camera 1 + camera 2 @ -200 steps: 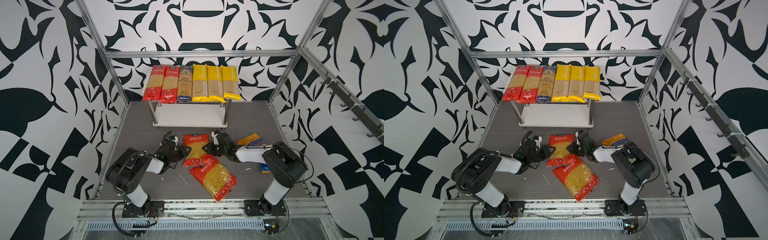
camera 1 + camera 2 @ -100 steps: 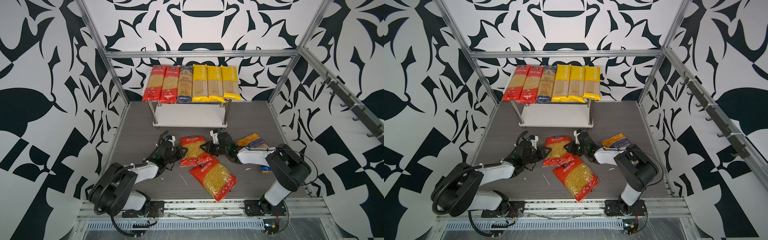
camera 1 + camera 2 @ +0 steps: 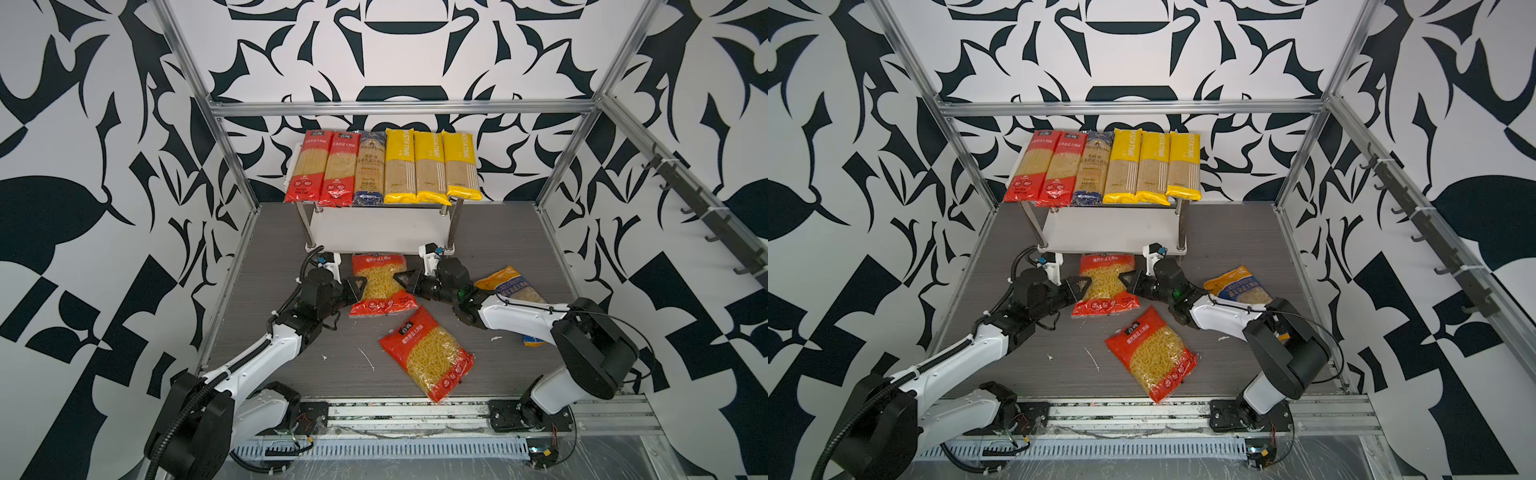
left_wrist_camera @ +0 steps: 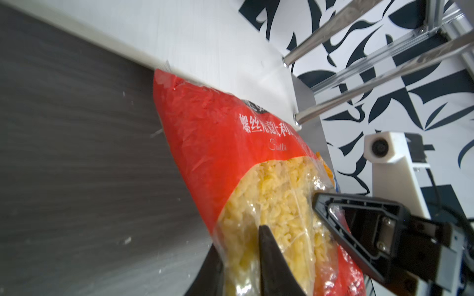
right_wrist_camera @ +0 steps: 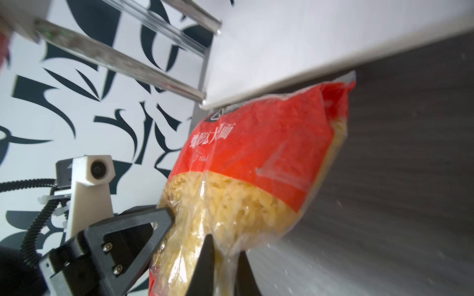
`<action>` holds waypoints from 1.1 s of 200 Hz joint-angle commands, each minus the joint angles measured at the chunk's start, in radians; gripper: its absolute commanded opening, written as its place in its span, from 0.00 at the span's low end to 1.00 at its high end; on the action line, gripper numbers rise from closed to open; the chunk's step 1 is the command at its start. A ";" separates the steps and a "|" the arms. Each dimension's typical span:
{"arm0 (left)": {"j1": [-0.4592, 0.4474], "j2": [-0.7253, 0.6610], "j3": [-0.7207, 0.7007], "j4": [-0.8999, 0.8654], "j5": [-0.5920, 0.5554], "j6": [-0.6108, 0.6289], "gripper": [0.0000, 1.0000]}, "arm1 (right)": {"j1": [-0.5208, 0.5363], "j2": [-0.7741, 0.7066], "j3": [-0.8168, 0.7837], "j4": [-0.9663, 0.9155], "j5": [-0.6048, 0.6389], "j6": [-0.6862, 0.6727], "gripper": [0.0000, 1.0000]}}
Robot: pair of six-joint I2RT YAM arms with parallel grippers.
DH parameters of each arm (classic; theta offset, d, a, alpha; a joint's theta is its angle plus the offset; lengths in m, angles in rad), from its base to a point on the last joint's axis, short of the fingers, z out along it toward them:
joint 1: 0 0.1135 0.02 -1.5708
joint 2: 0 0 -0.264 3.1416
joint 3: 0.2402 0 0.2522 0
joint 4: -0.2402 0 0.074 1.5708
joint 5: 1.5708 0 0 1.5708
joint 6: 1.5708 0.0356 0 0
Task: Arrange pasta packages on shelves
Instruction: Place the pasta bag on the shelf.
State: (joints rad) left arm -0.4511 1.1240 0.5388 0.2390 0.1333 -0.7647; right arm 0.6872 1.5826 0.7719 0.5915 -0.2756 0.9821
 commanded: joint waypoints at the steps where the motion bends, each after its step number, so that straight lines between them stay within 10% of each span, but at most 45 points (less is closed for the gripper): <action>1: 0.039 0.029 0.076 0.048 0.016 0.064 0.23 | 0.006 0.026 0.077 0.299 0.090 0.009 0.00; 67: 0.176 0.302 0.239 0.159 0.069 0.079 0.26 | 0.008 0.284 0.276 0.492 0.217 -0.087 0.00; 113: 0.249 0.457 0.331 0.150 0.117 0.041 0.47 | -0.035 0.487 0.450 0.499 0.253 -0.039 0.00; 220: 0.258 0.023 0.128 -0.189 -0.095 0.069 0.66 | -0.033 0.665 0.637 0.415 0.307 0.082 0.00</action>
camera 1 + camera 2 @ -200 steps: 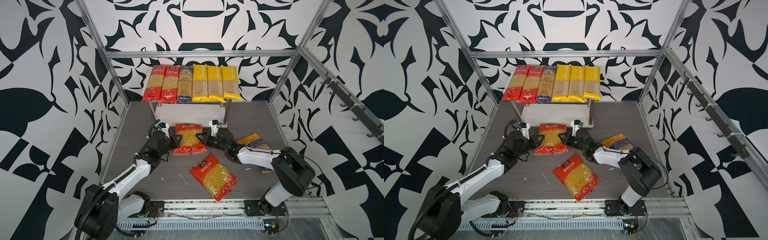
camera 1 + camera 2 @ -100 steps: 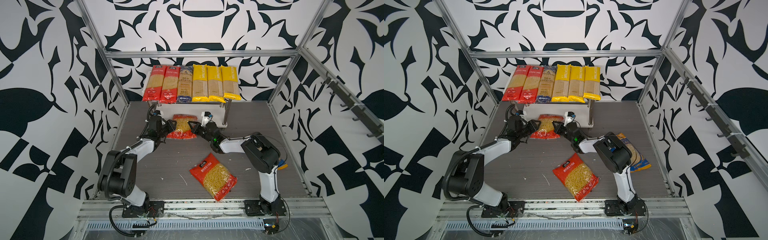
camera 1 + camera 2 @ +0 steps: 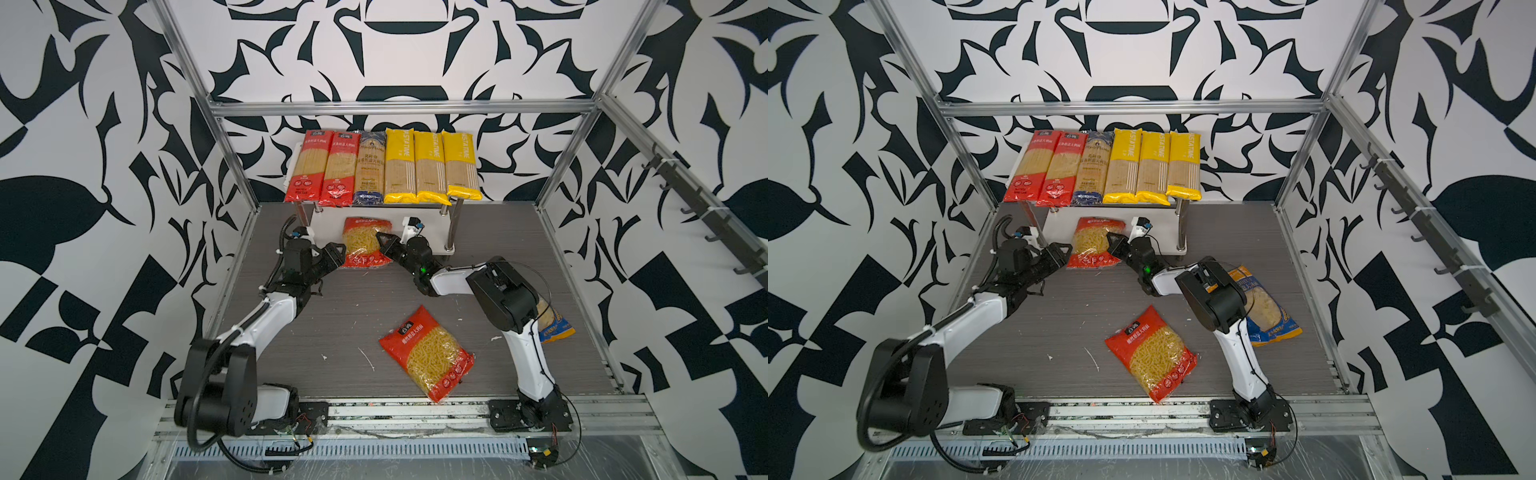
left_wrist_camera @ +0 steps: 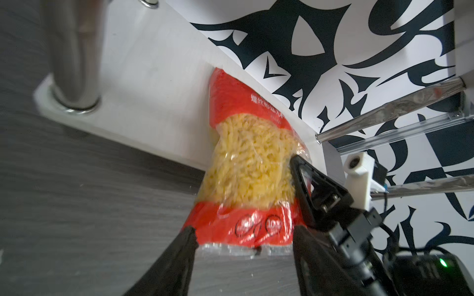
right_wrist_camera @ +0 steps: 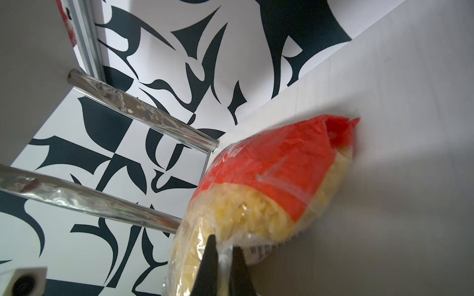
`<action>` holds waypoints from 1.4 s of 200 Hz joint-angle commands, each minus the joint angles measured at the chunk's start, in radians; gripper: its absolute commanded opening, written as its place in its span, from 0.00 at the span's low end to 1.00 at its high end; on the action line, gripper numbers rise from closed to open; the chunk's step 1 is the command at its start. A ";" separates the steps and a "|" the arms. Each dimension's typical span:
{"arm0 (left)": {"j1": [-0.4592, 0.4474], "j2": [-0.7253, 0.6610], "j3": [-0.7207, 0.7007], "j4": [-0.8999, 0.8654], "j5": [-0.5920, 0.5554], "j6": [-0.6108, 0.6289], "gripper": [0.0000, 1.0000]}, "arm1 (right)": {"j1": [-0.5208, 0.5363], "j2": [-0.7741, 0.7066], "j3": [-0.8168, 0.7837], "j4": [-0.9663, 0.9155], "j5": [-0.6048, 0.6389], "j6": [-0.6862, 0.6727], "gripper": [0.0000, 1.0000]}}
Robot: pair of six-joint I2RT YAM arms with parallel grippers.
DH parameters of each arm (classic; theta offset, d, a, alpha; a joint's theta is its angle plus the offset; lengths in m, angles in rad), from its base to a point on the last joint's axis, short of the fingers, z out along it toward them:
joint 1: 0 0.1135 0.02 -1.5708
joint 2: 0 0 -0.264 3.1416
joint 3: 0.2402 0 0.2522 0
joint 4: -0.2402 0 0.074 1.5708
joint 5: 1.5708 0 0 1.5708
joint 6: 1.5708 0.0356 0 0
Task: Arrange pasta packages on shelves
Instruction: Place the pasta bag on the shelf.
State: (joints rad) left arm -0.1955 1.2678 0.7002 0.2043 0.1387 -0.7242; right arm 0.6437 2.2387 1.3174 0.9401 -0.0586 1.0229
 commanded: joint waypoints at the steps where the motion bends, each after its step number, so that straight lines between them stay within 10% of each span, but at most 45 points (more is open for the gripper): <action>1: 0.002 -0.128 -0.033 -0.161 -0.105 0.030 0.66 | 0.010 0.011 0.095 0.066 0.091 0.041 0.00; 111: 0.024 -0.360 -0.060 -0.381 -0.177 0.091 0.69 | 0.053 0.284 0.610 -0.152 0.016 -0.018 0.00; 153: 0.024 -0.346 -0.070 -0.356 -0.162 0.072 0.69 | 0.048 0.259 0.567 -0.225 -0.046 -0.004 0.00; 197: 0.024 -0.366 -0.080 -0.362 -0.133 0.042 0.68 | 0.025 0.157 0.465 -0.333 -0.103 -0.036 0.51; 280: -0.144 -0.445 -0.192 -0.365 -0.172 -0.079 0.68 | 0.002 -0.226 -0.047 -0.305 -0.212 -0.065 0.58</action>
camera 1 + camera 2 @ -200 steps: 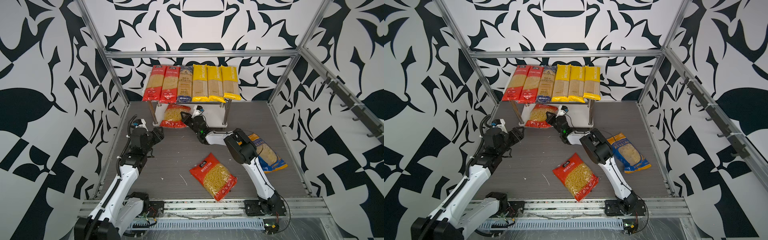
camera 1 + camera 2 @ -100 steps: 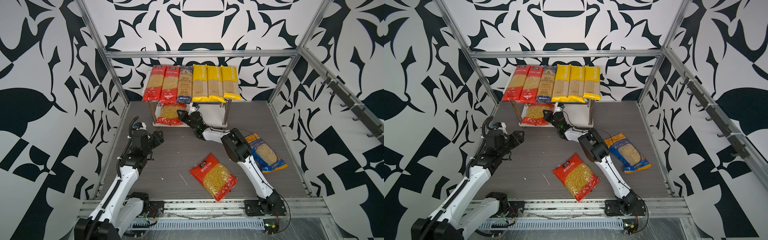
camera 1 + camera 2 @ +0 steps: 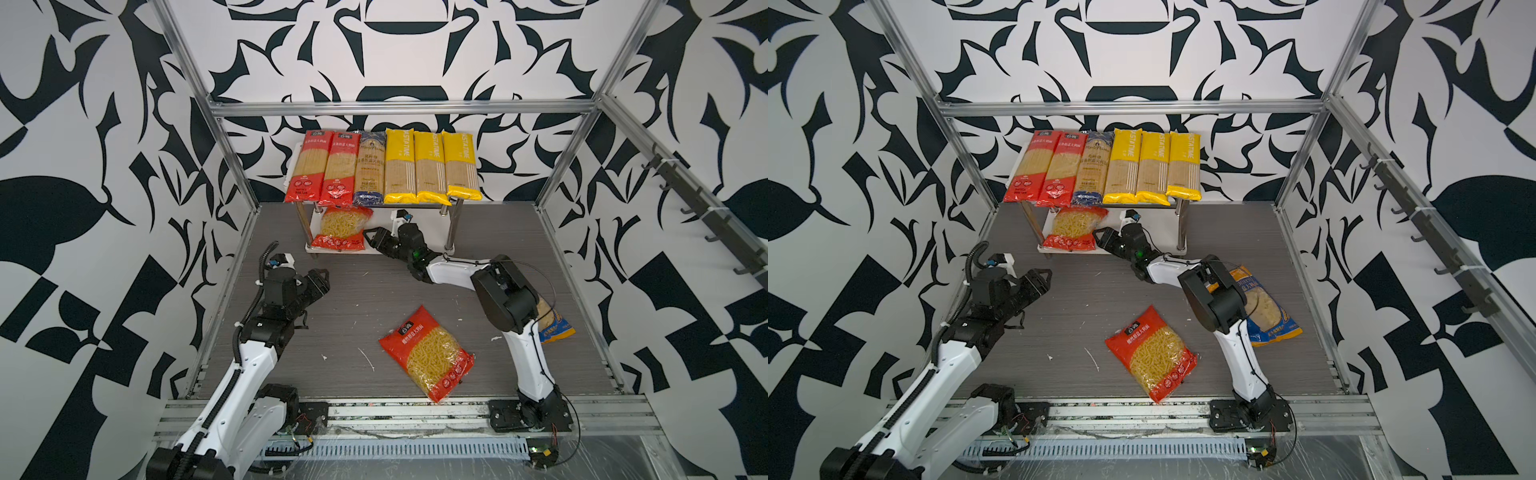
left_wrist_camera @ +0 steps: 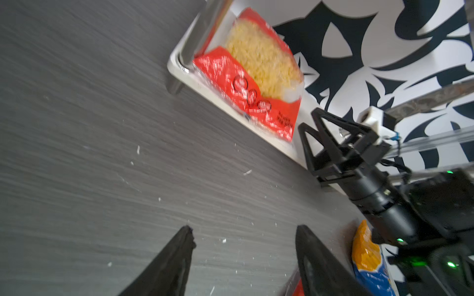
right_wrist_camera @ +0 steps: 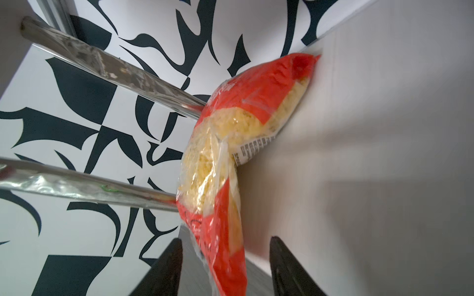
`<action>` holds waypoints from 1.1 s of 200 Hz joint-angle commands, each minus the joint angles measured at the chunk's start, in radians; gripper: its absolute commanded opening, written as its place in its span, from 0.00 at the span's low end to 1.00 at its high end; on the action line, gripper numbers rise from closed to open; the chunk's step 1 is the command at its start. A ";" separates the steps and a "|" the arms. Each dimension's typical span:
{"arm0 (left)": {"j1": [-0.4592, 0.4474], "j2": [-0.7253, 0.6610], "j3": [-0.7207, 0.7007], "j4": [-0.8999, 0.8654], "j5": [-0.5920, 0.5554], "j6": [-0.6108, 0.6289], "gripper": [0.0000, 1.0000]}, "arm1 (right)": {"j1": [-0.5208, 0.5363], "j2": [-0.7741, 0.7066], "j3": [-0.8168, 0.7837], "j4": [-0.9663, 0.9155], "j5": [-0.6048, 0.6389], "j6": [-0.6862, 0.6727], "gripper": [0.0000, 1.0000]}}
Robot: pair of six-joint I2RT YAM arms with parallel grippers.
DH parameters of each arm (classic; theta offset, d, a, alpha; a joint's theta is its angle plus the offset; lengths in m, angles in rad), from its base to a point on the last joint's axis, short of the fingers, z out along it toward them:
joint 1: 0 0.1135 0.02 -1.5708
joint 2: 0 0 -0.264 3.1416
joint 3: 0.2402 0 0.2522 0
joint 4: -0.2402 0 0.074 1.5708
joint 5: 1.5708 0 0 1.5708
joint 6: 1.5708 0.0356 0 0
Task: Arrange pasta packages on shelves
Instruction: Place the pasta bag on the shelf, then move the pasta bag to the center of the table.
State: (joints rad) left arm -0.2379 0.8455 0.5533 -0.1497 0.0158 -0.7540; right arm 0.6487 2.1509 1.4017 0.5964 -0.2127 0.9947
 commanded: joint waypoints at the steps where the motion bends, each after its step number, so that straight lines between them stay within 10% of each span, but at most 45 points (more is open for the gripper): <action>1: -0.108 -0.022 -0.046 -0.011 -0.053 -0.051 0.68 | -0.003 -0.141 -0.139 0.037 -0.058 -0.039 0.58; 66: -0.587 0.039 -0.167 0.108 -0.283 -0.159 0.73 | -0.004 -0.631 -0.604 -0.341 -0.035 -0.300 0.54; 120: -0.867 0.286 -0.126 0.190 -0.308 -0.220 0.74 | -0.087 -0.861 -0.676 -0.872 0.007 -0.513 0.59; 220: -1.005 0.547 -0.080 0.289 -0.269 -0.320 0.70 | -0.161 -0.716 -0.820 -0.761 -0.297 -0.531 0.55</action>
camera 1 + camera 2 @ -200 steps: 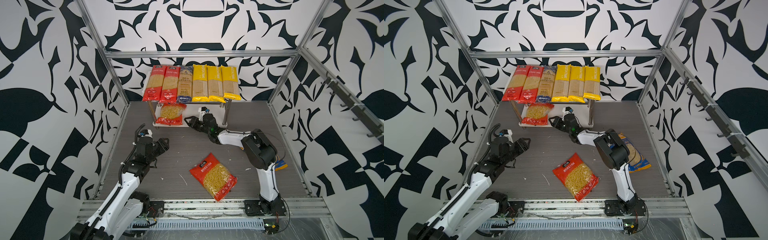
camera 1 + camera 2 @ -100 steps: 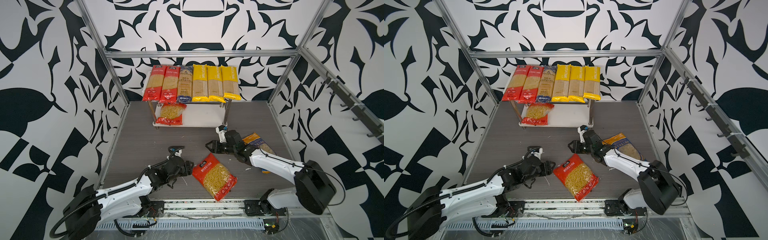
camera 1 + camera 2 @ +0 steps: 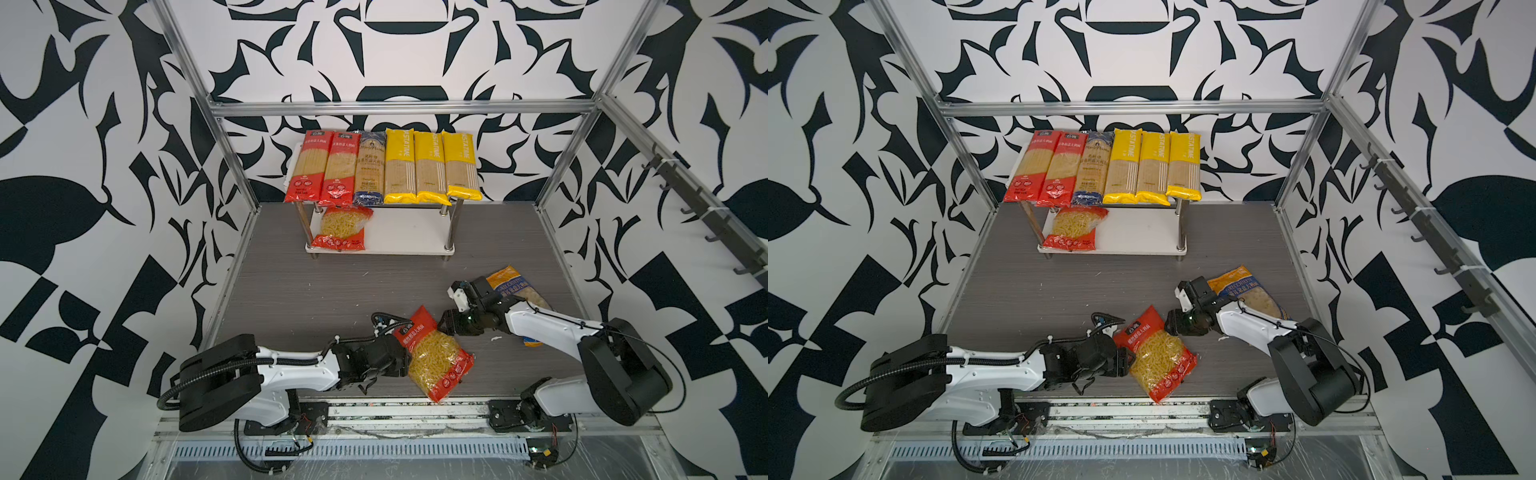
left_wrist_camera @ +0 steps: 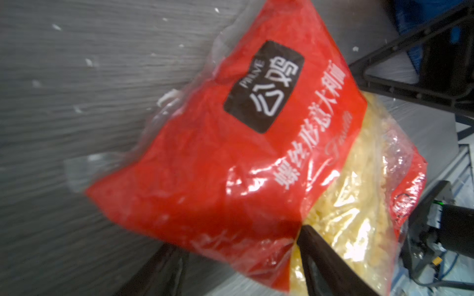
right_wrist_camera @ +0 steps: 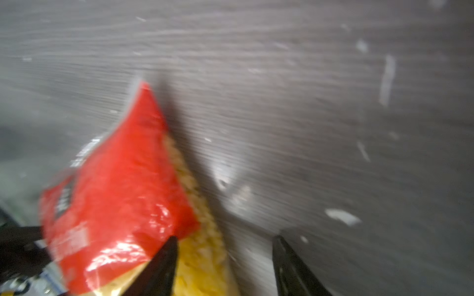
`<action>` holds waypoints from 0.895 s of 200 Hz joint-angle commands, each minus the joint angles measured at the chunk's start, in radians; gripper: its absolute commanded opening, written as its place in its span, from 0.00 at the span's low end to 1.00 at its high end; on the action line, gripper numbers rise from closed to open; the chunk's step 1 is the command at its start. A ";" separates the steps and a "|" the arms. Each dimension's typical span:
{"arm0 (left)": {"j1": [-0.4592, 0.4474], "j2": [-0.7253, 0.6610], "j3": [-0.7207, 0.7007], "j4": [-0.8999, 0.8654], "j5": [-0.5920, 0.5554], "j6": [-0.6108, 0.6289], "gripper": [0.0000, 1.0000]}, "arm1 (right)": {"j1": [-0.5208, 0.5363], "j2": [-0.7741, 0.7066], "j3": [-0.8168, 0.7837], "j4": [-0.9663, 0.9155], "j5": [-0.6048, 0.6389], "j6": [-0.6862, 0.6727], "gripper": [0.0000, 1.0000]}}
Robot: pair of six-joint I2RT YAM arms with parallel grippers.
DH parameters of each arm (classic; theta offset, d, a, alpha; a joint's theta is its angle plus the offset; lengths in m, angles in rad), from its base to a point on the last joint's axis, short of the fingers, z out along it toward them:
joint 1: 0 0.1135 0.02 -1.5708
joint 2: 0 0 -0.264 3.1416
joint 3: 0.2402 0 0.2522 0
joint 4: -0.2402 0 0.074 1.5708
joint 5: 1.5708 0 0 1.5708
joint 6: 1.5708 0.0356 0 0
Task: Arrange pasta packages on shelves
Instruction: Move the pasta bag to the center of the table.
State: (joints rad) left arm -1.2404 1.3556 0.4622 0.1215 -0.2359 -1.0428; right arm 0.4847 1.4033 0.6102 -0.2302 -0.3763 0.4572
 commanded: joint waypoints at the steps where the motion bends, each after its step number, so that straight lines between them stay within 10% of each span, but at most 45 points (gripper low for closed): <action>1: -0.001 0.038 0.012 0.018 -0.019 -0.030 0.70 | 0.004 0.032 -0.030 0.070 -0.136 0.008 0.54; 83: 0.256 0.046 0.021 0.113 0.044 0.061 0.63 | 0.004 0.048 -0.070 0.411 -0.160 0.237 0.21; 179: 0.562 0.054 0.151 0.092 0.215 0.256 0.69 | 0.003 0.174 -0.055 0.709 -0.057 0.476 0.31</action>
State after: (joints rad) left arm -0.7090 1.4631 0.6075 0.2325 -0.0624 -0.8394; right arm 0.4828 1.6066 0.5365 0.4461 -0.4561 0.9249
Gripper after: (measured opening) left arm 0.673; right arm 0.264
